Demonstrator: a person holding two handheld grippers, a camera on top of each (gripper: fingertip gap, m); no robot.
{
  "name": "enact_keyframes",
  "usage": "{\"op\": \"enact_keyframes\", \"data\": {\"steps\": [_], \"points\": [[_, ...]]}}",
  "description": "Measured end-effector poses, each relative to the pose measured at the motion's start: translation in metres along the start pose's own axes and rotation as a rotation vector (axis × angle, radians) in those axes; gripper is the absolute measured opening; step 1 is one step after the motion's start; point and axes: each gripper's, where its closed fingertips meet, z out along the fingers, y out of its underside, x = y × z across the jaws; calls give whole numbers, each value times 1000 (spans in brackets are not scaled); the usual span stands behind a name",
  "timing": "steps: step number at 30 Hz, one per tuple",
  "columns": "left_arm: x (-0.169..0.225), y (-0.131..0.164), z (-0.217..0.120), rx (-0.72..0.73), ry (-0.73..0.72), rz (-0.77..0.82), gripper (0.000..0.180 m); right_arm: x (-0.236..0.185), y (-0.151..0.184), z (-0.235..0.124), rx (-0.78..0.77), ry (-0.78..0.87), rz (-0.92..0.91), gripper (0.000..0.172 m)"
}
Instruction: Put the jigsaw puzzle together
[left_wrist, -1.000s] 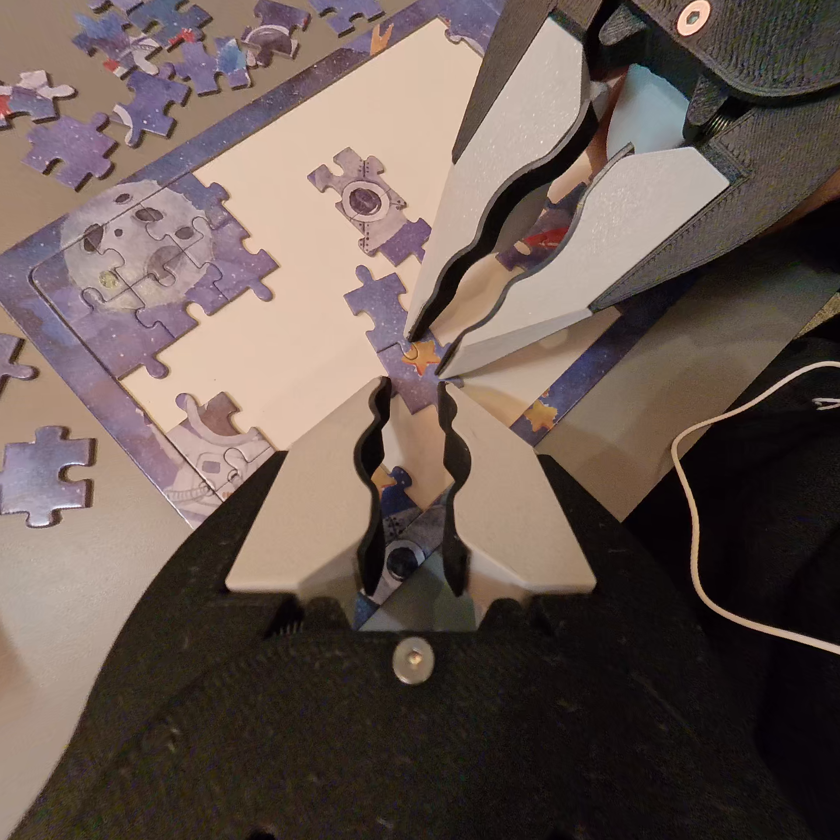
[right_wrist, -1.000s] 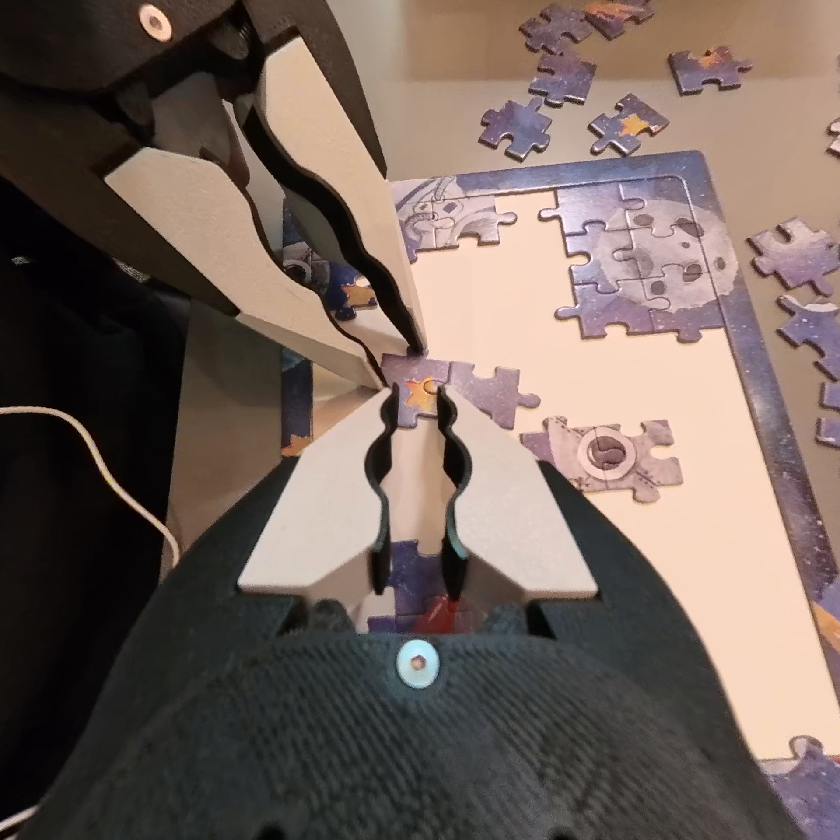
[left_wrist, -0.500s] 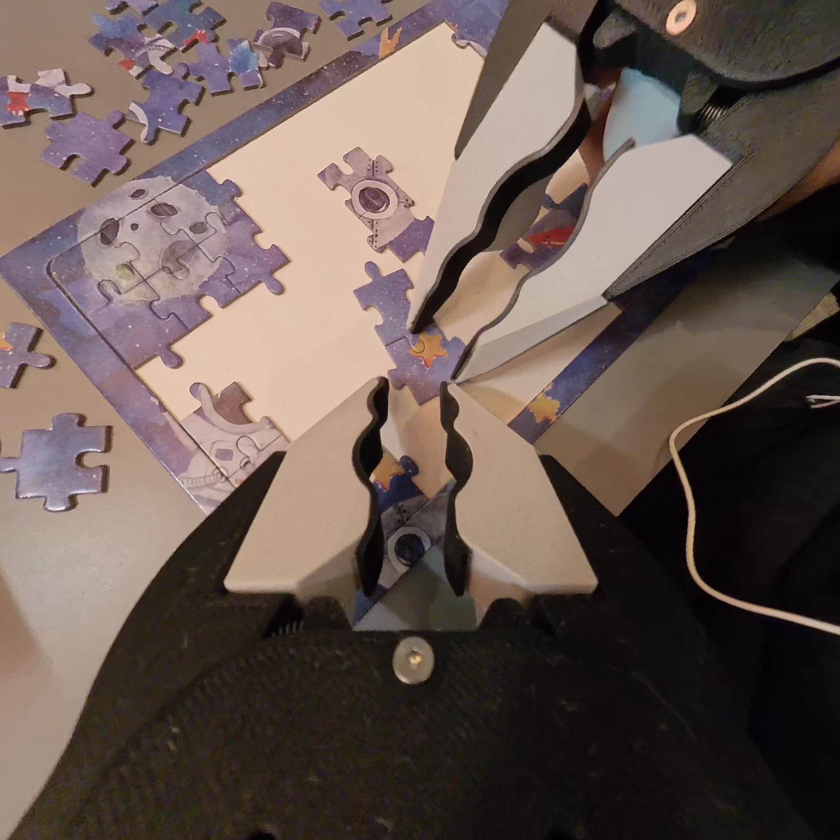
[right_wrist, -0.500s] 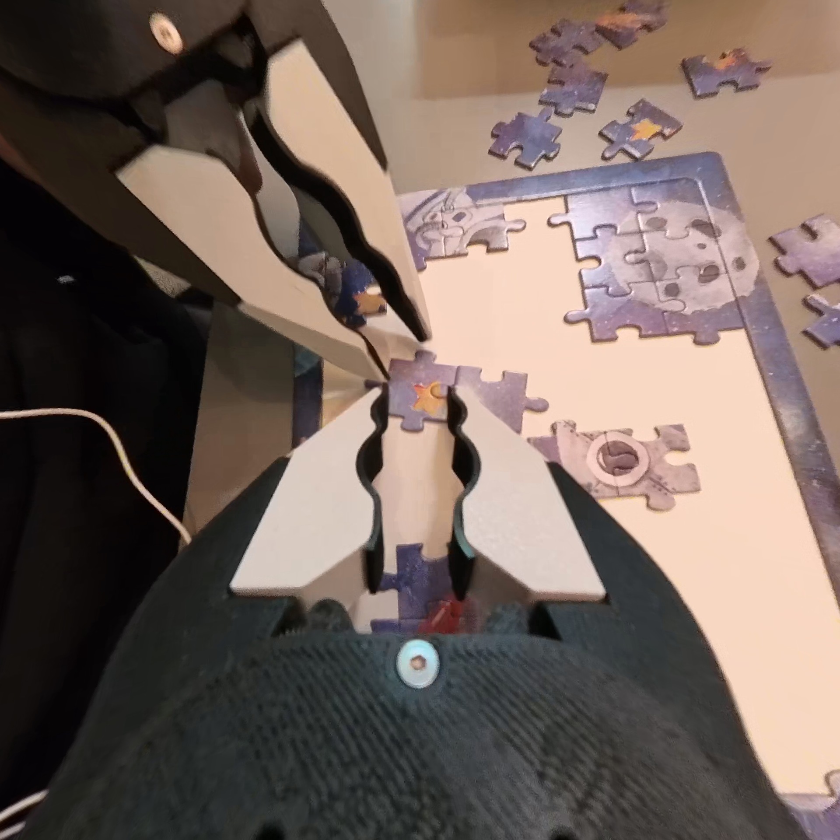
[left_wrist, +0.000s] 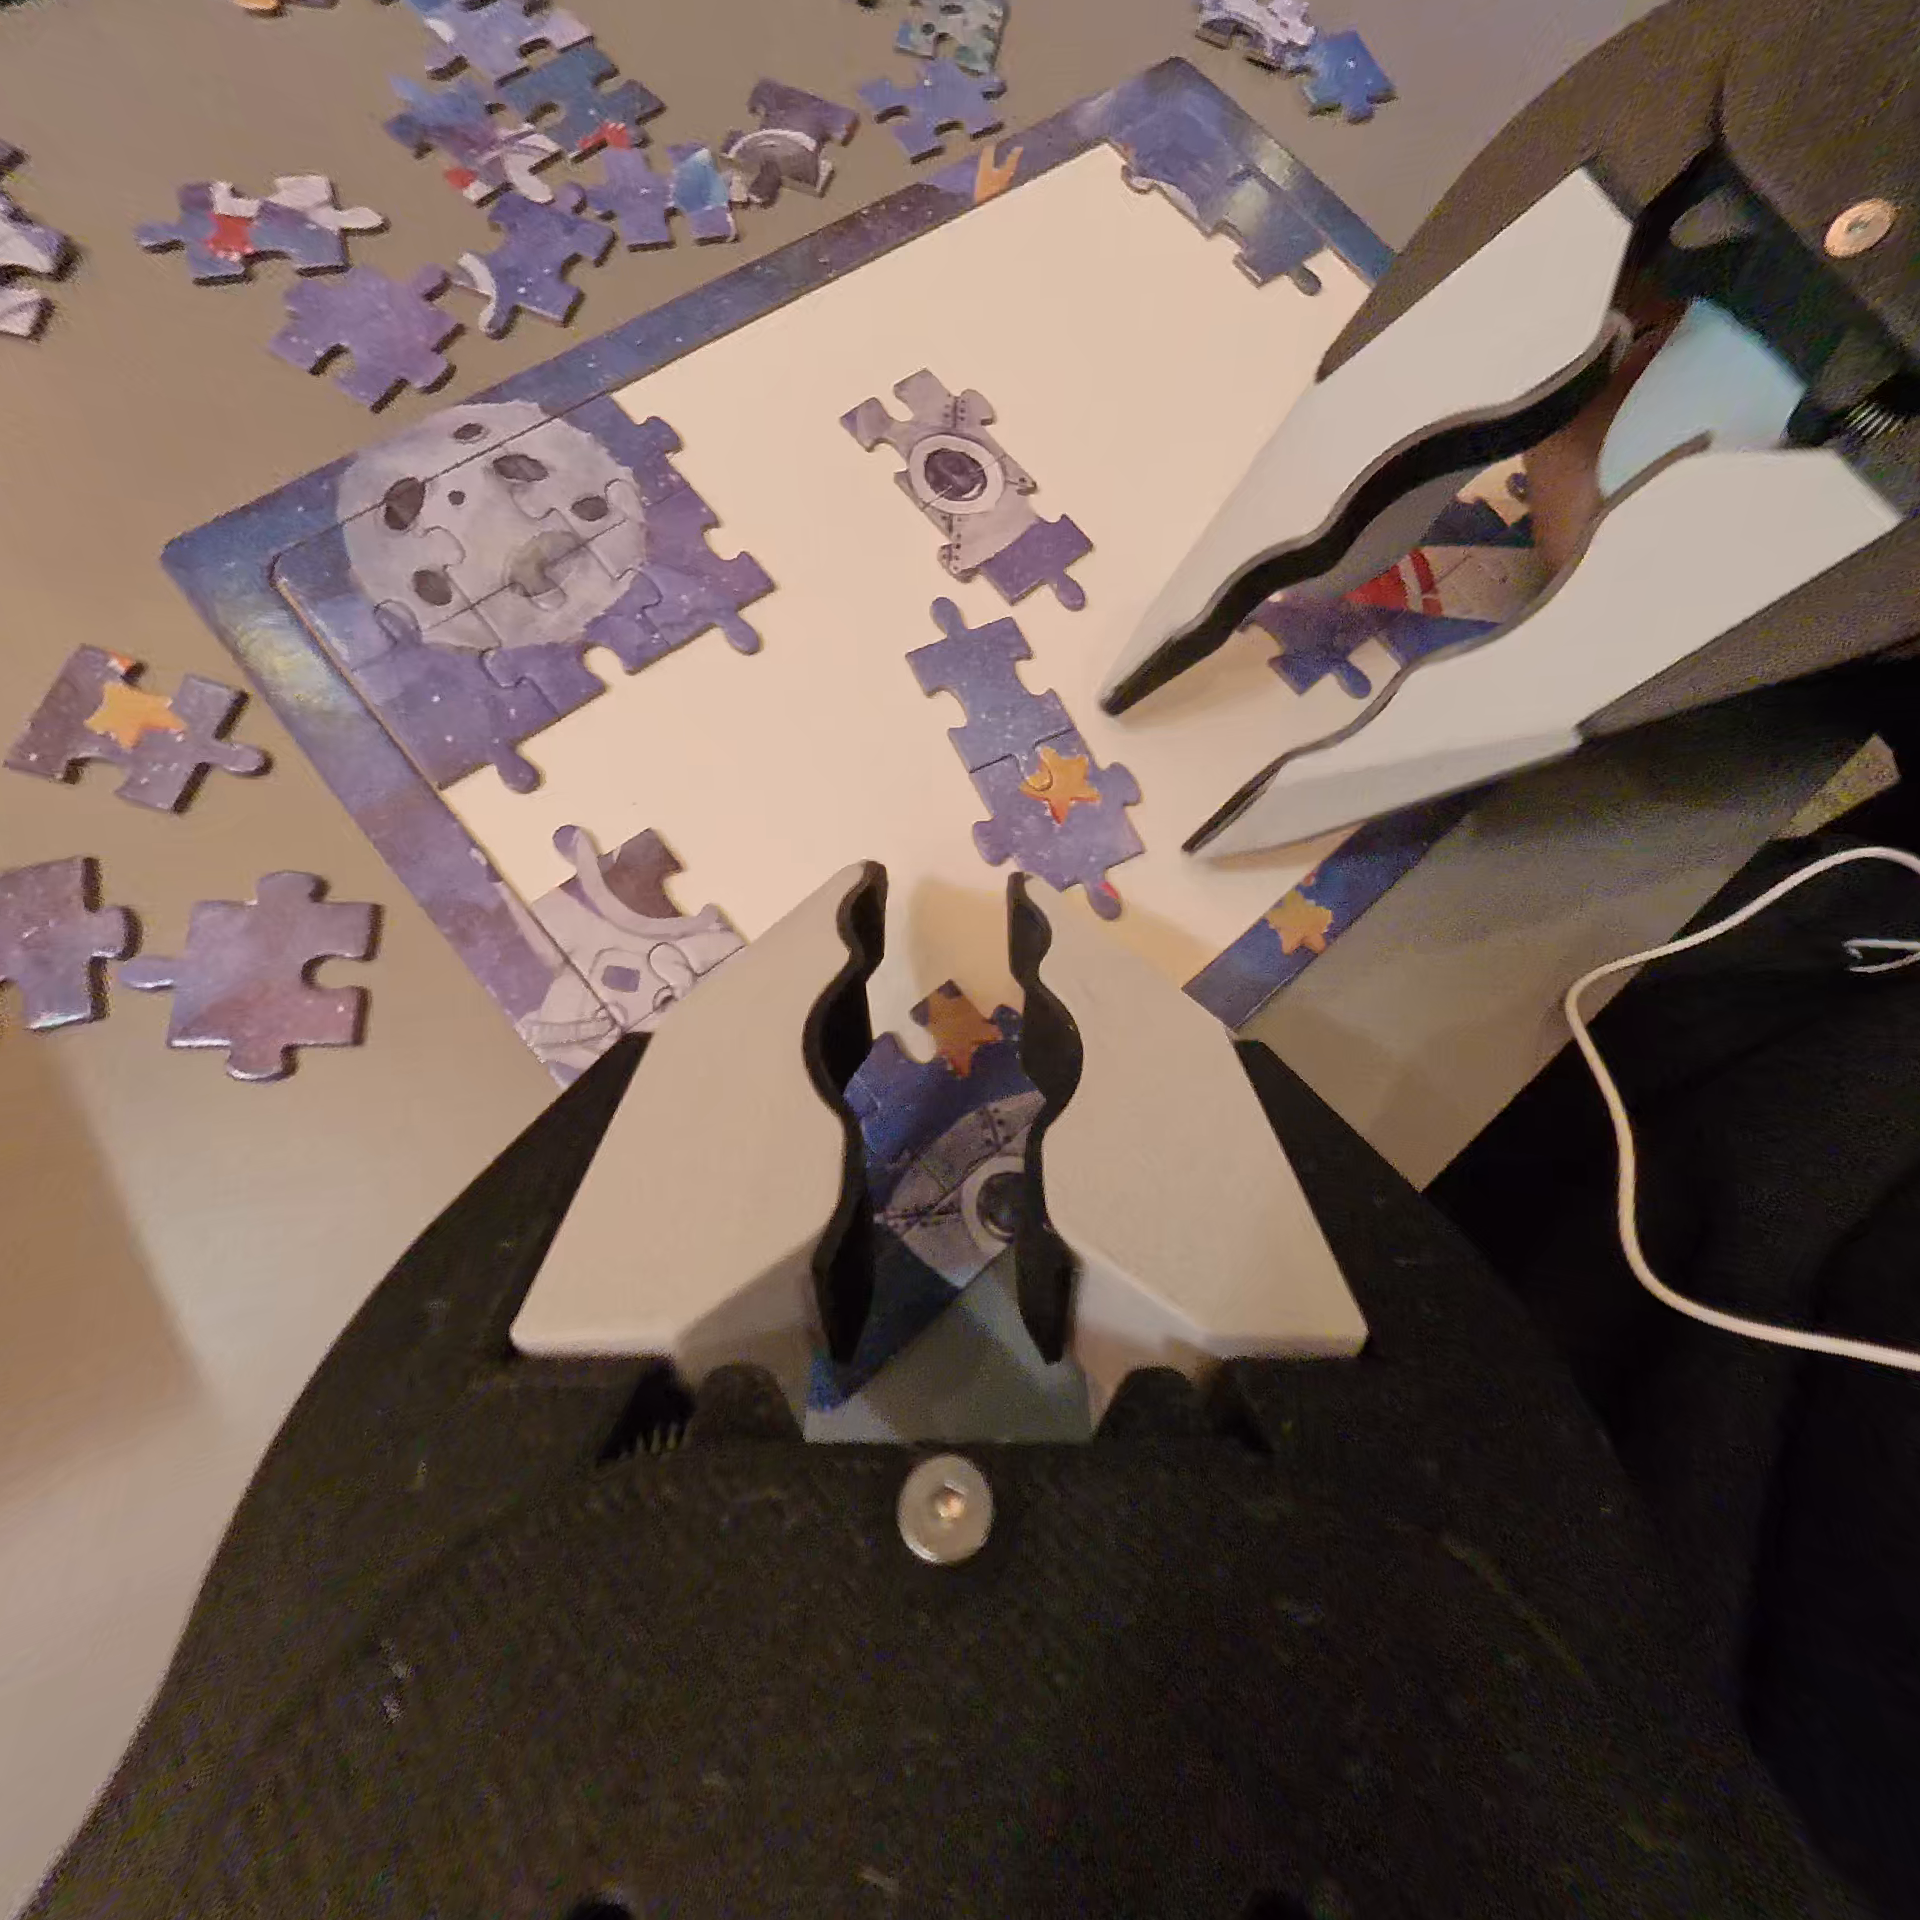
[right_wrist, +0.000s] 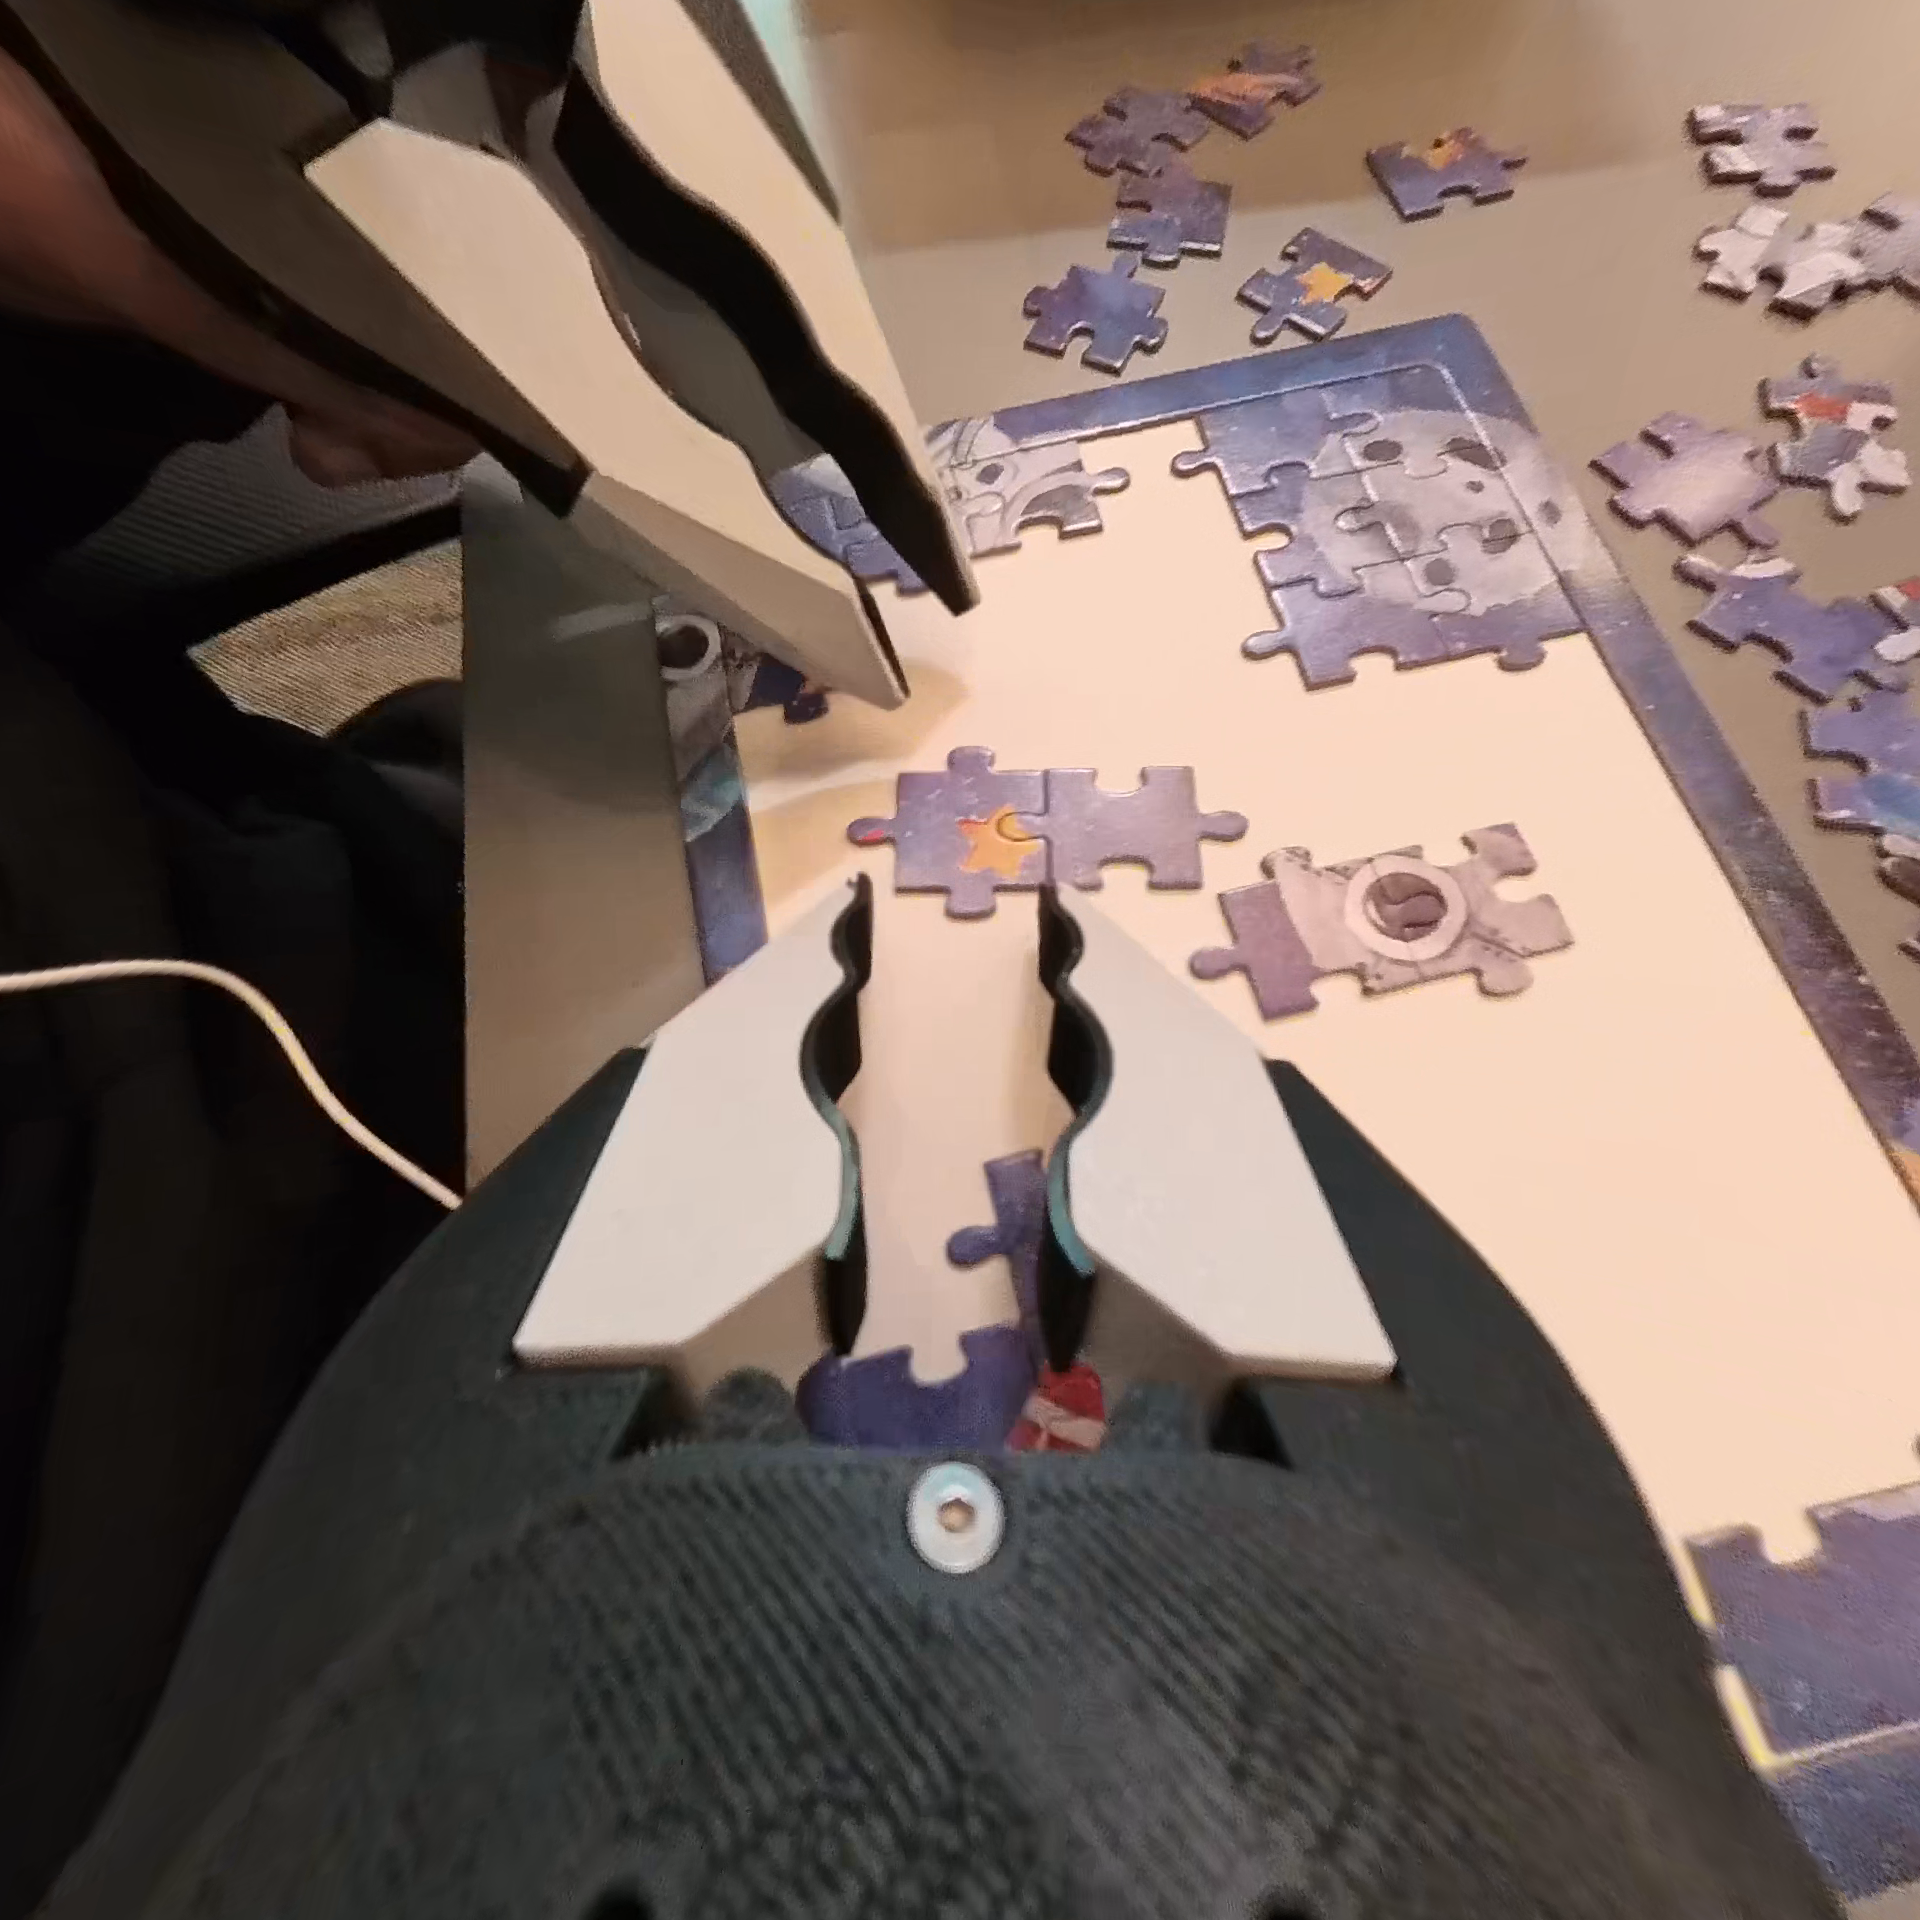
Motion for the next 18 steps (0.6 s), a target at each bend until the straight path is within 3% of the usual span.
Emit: {"op": "enact_keyframes", "data": {"steps": [8,18], "points": [[18,5,15,-54,33,62,32,6,4,6,-48,57,-49,37],[32,5,16,-67,81,85,32,22,6,0,-44,124,-52,27]]}}
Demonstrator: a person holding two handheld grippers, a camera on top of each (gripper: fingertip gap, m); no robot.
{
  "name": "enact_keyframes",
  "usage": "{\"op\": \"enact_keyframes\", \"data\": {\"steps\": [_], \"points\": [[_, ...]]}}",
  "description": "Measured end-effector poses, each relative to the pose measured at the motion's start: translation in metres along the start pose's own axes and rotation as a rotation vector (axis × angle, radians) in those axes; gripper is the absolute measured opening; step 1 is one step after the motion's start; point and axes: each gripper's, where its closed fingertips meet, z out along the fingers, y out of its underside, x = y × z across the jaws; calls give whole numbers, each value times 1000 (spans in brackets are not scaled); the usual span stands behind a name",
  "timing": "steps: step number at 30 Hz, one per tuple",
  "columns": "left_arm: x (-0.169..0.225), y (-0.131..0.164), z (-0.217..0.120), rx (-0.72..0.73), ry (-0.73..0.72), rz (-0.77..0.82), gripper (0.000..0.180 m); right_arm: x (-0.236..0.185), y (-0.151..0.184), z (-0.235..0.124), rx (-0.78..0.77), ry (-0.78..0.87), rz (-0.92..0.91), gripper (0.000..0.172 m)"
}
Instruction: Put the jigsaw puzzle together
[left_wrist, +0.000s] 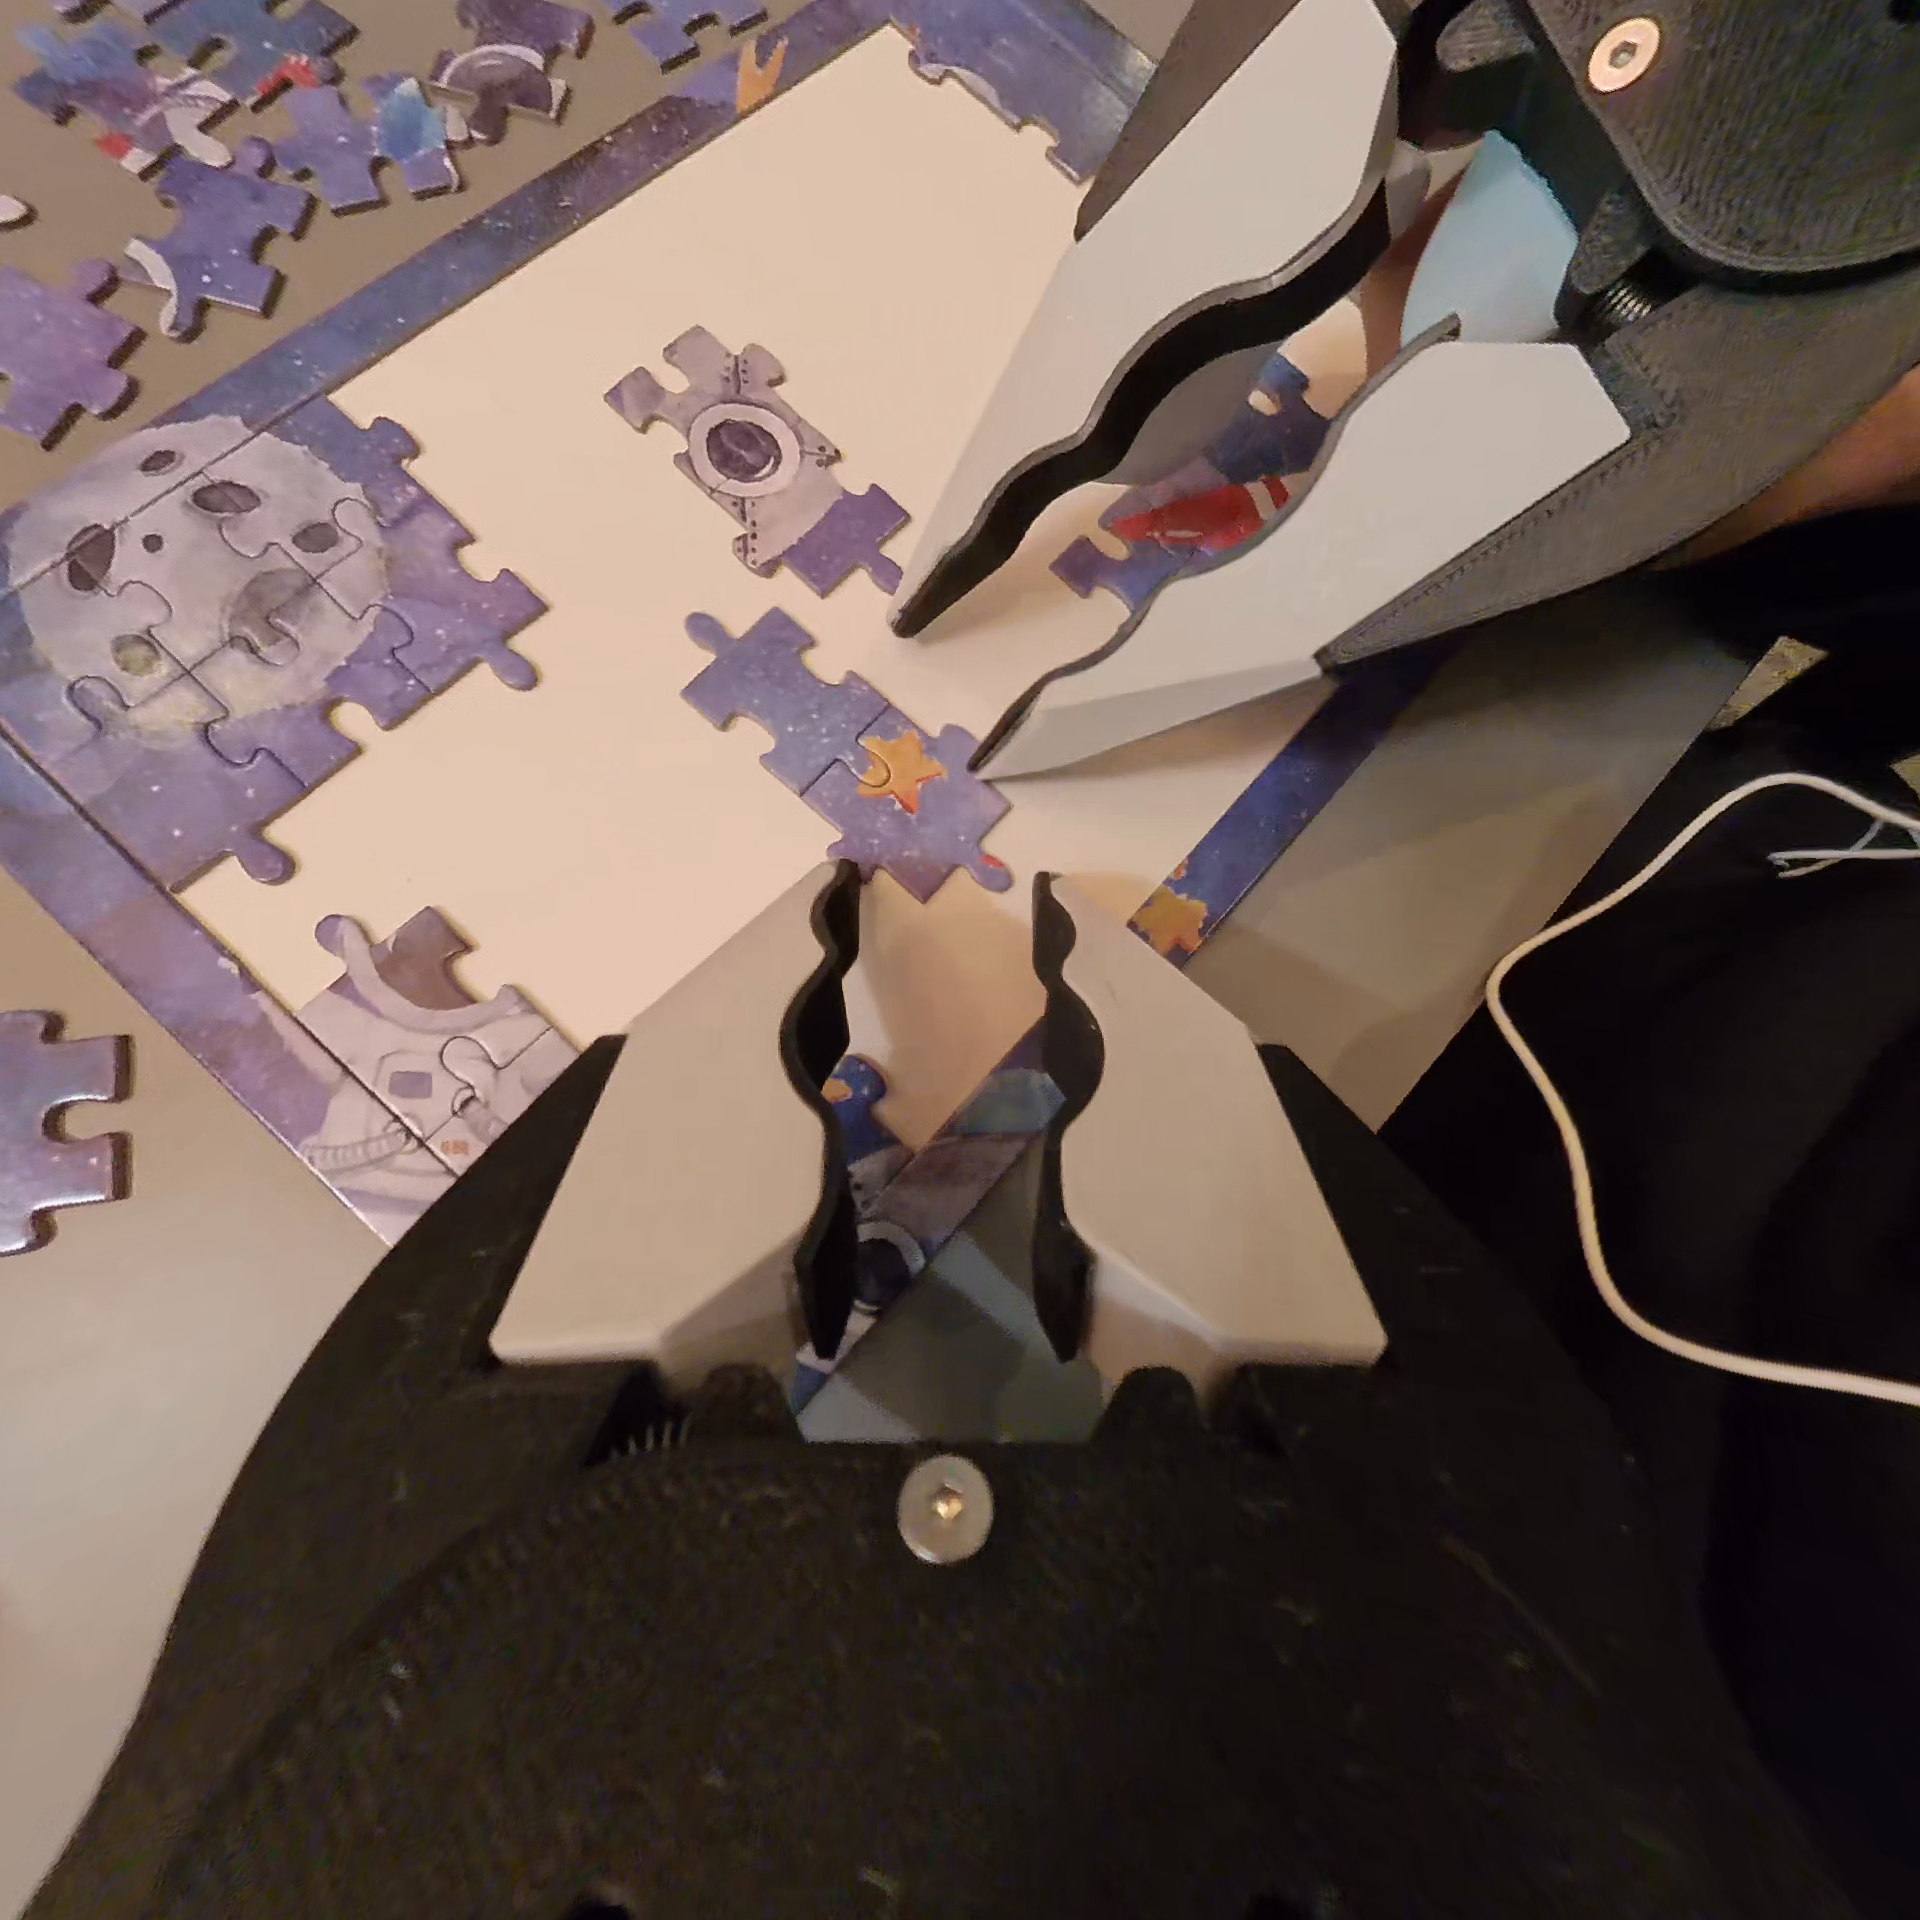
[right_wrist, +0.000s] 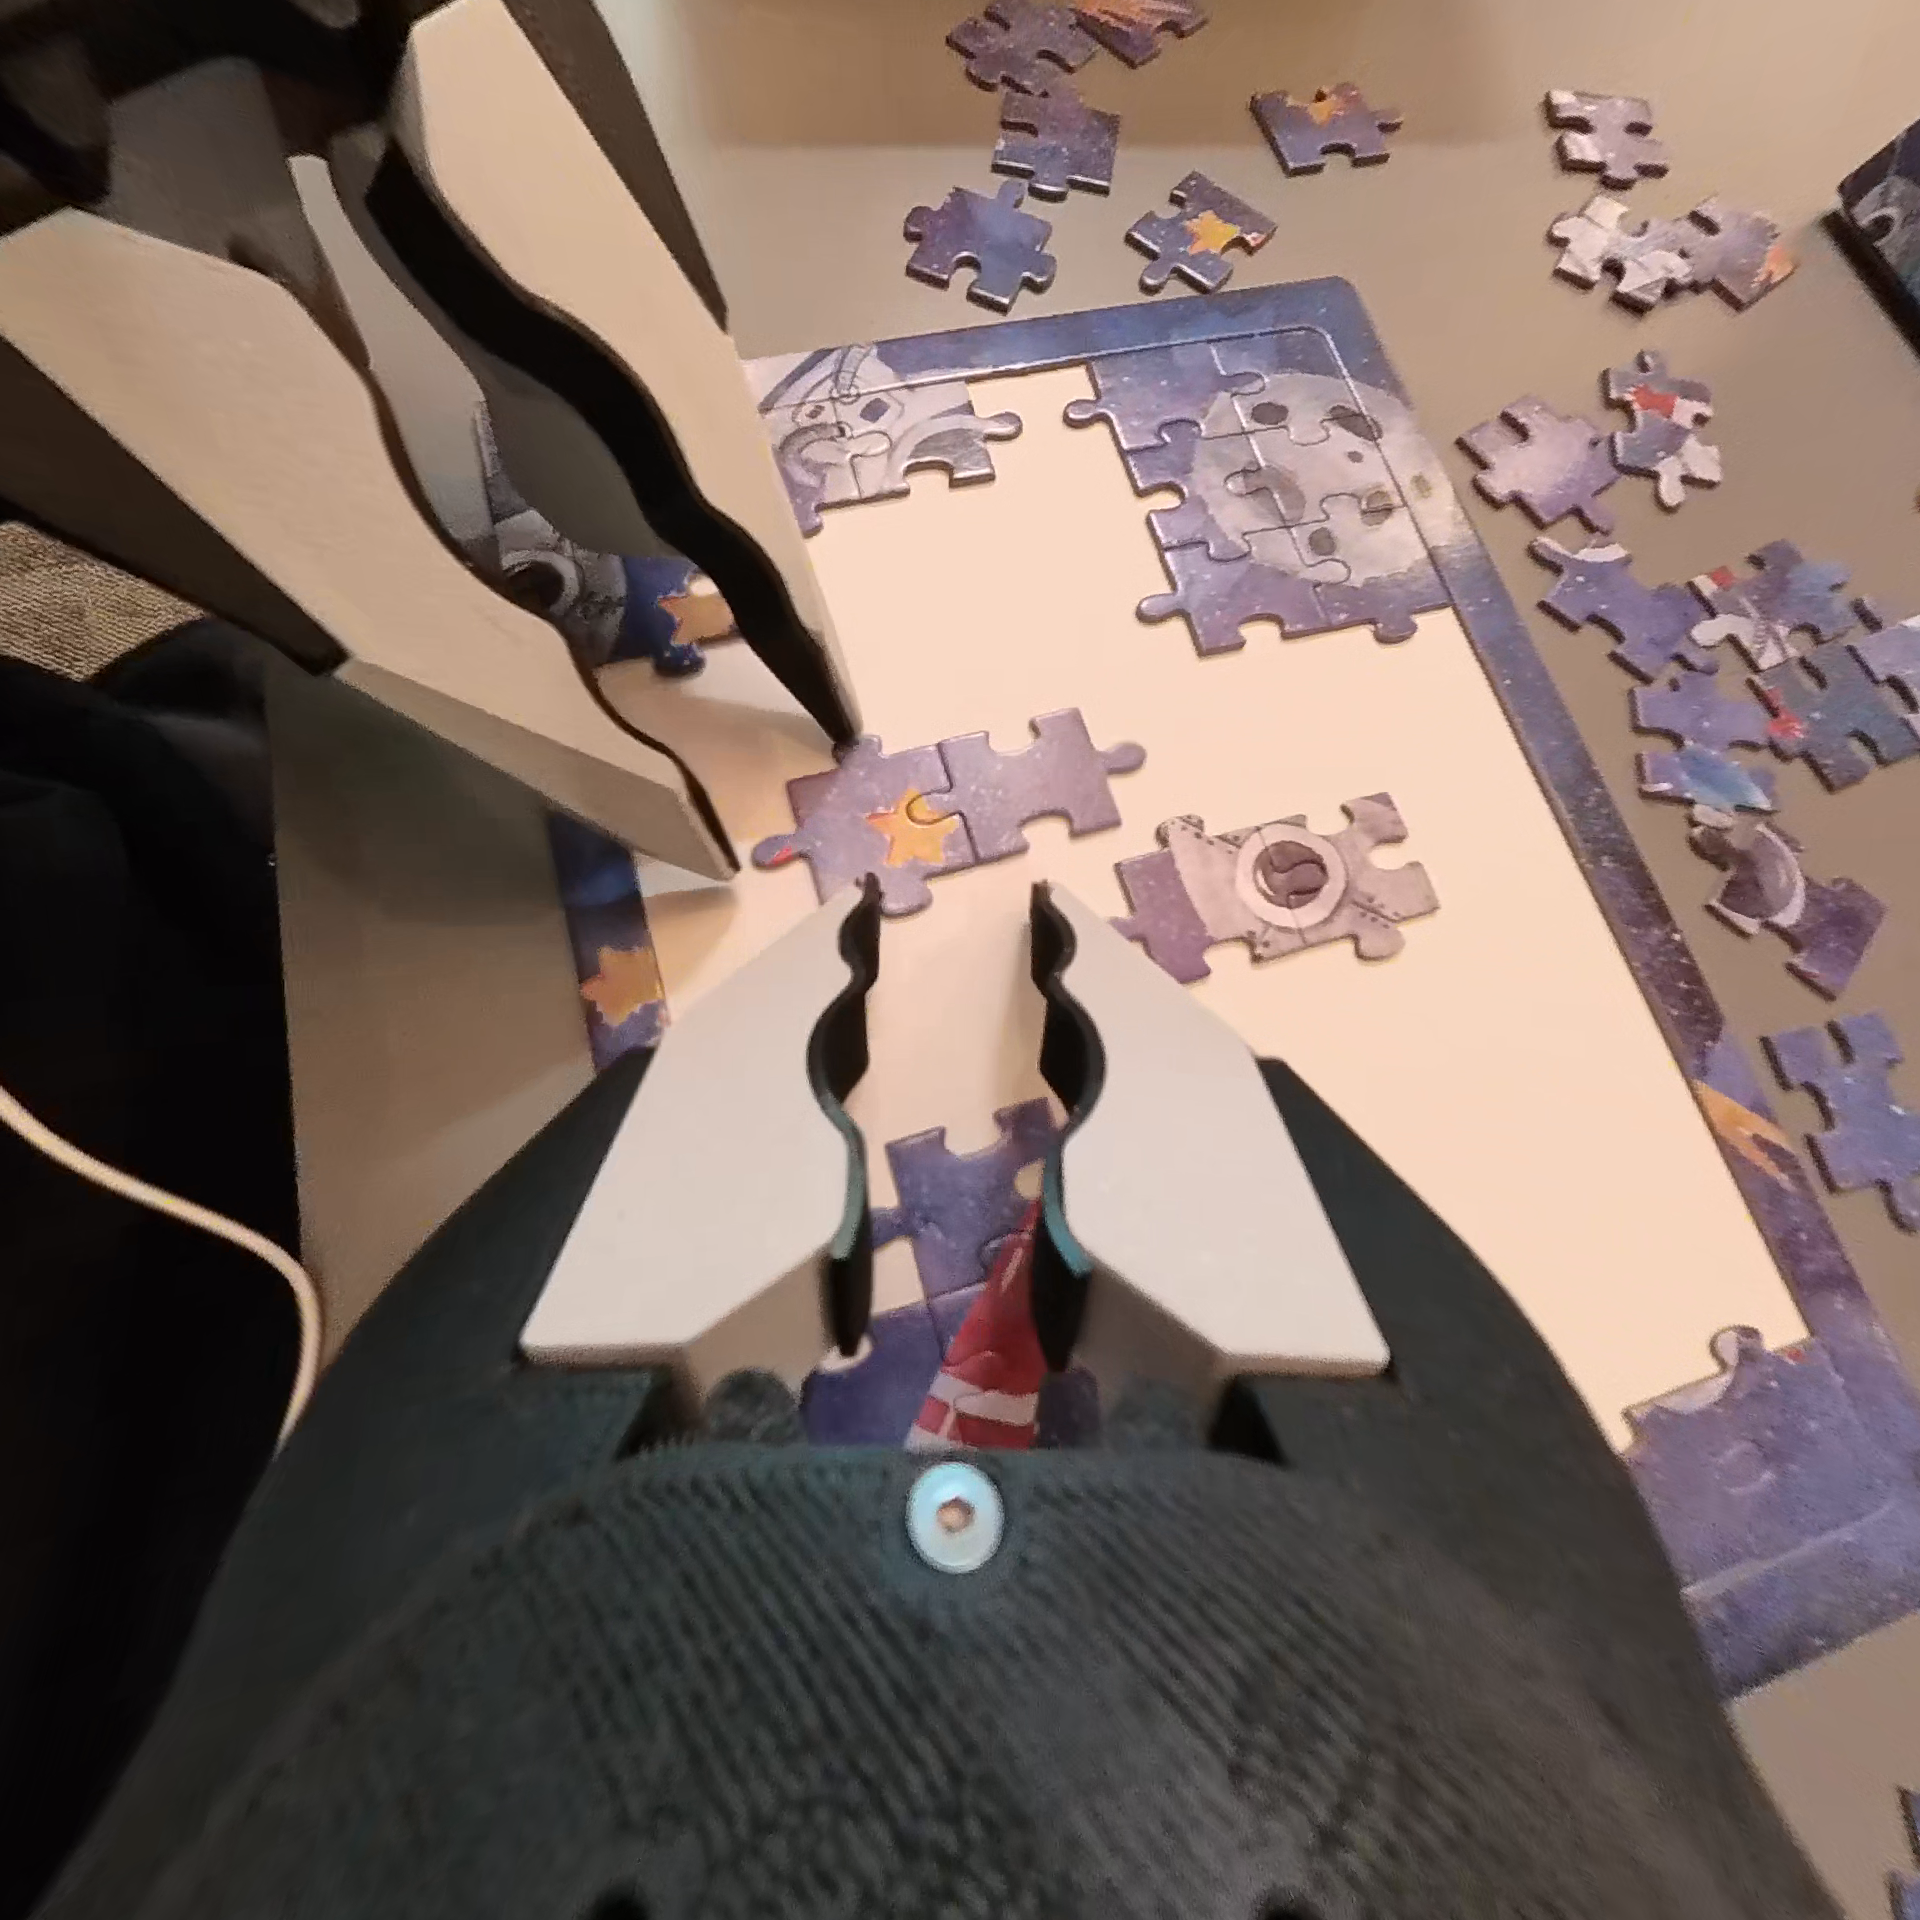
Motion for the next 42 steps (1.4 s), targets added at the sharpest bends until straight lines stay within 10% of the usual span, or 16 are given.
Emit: {"op": "enact_keyframes", "data": {"steps": [20,30,37,42], "points": [[-41,-13,-25,101,-114,-61,26,-22,-12,7,19,-165,33,36],[-63,-20,-41,135,-182,-42,26,24,-19,-30,116,11,51,31],[-102,-95,-77,250,-372,170,31,100,-38,-67,236,228,-57,31],[-145,-135,-41,323,-327,171,26,148,-40,-73,358,252,18,32]]}}
